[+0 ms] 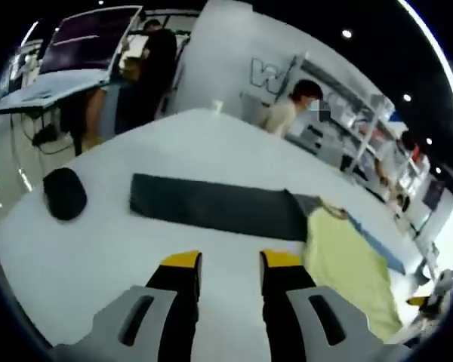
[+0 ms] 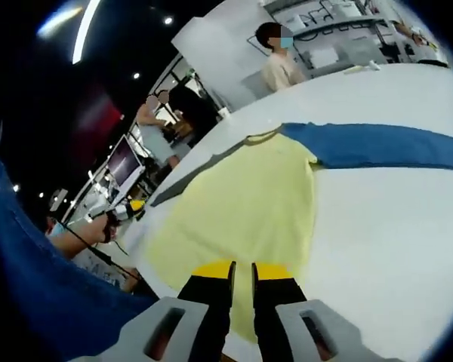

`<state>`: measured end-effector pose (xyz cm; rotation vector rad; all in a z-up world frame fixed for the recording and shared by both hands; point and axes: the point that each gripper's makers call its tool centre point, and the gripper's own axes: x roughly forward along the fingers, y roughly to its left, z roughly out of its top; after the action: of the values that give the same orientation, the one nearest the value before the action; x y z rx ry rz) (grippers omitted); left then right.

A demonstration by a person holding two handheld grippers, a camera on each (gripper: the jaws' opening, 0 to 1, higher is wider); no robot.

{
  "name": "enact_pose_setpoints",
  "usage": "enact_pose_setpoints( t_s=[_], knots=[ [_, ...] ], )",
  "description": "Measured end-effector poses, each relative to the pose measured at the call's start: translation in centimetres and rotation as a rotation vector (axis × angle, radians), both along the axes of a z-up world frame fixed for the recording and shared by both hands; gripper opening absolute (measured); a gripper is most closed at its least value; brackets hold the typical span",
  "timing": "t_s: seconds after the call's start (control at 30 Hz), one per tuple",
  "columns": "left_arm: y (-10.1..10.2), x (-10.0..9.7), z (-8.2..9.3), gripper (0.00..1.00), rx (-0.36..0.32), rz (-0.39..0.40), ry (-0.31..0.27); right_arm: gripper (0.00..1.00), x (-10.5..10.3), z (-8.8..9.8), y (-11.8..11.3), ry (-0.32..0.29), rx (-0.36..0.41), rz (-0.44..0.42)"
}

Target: Fold the garment on the visible template until the final outline fits inside the template.

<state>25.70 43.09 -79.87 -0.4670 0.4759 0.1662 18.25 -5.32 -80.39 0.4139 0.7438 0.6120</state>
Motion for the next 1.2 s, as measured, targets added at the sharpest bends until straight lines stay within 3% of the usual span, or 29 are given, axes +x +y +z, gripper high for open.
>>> enact_pose_setpoints(
  t_s=[0.13, 0.2, 0.5, 0.6, 0.7, 0.87, 1.0, 1.2],
  knots=[
    [3.8, 1.0, -0.8, 0.28, -0.038, 0.144, -0.003, 0.05, 0.0, 0.4, 1.2, -0.006, 0.008, -0.003],
    [5.0, 1.1, -1.7, 0.27, -0.051, 0.175, 0.012, 0.05, 0.0, 0.5, 1.6, -0.011, 0.001, -0.001],
    [7.4, 1.9, -3.3, 0.28, -0.068, 0.208, 0.055, 0.07, -0.5, 1.6, 3.7, -0.077, -0.074, 0.147],
    [7.4, 1.8, -3.3, 0.28, -0.074, 0.207, 0.054, 0.12, -0.6, 2.0, 3.8, -0.120, -0.085, 0.211],
    [7.4, 1.7, -3.7, 0.28, -0.077, 0.209, 0.054, 0.26, -1.0, 3.4, 4.2, -0.192, -0.119, 0.314],
    [7.9, 1.5, -3.9, 0.28, -0.092, 0.213, 0.050, 0.40, -2.1, 3.4, 4.6, -0.255, -0.221, 0.475],
    [8.1, 1.6, -4.0, 0.28, -0.102, 0.212, 0.053, 0.54, -2.4, 4.0, 5.3, -0.313, -0.290, 0.547],
    [8.5, 1.9, -4.1, 0.27, -0.122, 0.210, 0.050, 0.59, -2.9, 3.7, 5.4, -0.349, -0.358, 0.627]
  ],
)
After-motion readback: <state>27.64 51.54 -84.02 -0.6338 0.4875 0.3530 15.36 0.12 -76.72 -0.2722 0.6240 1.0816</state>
